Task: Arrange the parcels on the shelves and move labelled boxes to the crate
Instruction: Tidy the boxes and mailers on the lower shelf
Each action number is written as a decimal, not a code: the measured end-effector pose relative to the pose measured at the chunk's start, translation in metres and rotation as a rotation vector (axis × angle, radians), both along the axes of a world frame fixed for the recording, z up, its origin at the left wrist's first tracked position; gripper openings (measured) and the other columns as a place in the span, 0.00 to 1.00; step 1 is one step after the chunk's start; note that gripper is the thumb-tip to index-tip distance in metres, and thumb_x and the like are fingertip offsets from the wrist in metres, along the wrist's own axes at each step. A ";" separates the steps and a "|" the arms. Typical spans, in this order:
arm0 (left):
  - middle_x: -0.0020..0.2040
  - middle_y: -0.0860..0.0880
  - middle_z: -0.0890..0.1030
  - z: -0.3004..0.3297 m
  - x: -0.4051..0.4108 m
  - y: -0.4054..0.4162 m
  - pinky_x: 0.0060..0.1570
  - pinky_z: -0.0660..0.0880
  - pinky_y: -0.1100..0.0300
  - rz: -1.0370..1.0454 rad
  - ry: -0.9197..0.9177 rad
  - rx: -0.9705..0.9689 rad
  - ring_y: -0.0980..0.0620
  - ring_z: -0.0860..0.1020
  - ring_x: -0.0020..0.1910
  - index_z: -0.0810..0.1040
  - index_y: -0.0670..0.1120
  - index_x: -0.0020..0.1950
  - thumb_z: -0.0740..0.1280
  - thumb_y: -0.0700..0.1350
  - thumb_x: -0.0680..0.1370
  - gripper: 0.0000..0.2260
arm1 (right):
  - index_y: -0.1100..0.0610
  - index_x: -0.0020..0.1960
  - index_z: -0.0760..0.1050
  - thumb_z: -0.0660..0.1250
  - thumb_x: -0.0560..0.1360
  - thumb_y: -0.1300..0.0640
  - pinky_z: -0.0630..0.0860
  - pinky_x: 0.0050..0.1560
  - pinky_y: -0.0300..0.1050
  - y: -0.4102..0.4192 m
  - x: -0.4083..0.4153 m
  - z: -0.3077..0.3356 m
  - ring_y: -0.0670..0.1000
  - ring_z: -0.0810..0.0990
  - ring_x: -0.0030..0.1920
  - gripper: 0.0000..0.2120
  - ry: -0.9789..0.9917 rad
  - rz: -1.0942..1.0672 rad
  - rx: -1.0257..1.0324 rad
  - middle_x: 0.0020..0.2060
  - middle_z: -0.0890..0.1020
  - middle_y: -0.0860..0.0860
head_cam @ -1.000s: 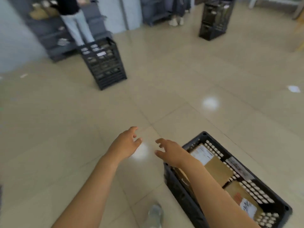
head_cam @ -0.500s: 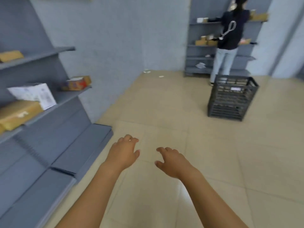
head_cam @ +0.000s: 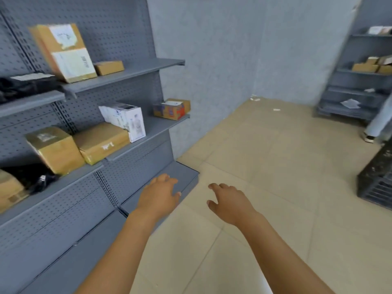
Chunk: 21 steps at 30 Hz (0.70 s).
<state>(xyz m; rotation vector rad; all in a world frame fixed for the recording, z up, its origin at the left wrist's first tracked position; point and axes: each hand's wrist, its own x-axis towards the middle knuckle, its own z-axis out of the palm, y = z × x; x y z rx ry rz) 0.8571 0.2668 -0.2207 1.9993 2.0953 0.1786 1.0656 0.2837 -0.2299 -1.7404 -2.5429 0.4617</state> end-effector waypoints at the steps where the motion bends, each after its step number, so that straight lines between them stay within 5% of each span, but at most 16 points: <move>1: 0.77 0.50 0.62 0.000 -0.011 0.016 0.69 0.63 0.55 0.023 -0.001 -0.001 0.49 0.63 0.73 0.64 0.51 0.77 0.59 0.54 0.82 0.24 | 0.52 0.76 0.60 0.57 0.81 0.46 0.72 0.59 0.50 0.021 -0.013 0.000 0.58 0.75 0.61 0.25 0.004 0.024 0.009 0.64 0.75 0.54; 12: 0.76 0.50 0.64 -0.012 -0.122 0.220 0.72 0.62 0.53 0.283 0.023 0.001 0.48 0.63 0.74 0.63 0.50 0.77 0.59 0.54 0.82 0.24 | 0.52 0.77 0.59 0.59 0.81 0.46 0.72 0.63 0.50 0.279 -0.148 -0.018 0.58 0.74 0.64 0.27 0.087 0.274 -0.016 0.68 0.73 0.54; 21: 0.72 0.49 0.67 -0.008 -0.223 0.311 0.66 0.68 0.52 0.548 0.020 -0.004 0.46 0.67 0.69 0.66 0.50 0.75 0.60 0.53 0.81 0.22 | 0.52 0.79 0.55 0.62 0.80 0.49 0.69 0.67 0.54 0.418 -0.278 -0.003 0.58 0.68 0.70 0.30 0.241 0.424 -0.107 0.73 0.66 0.55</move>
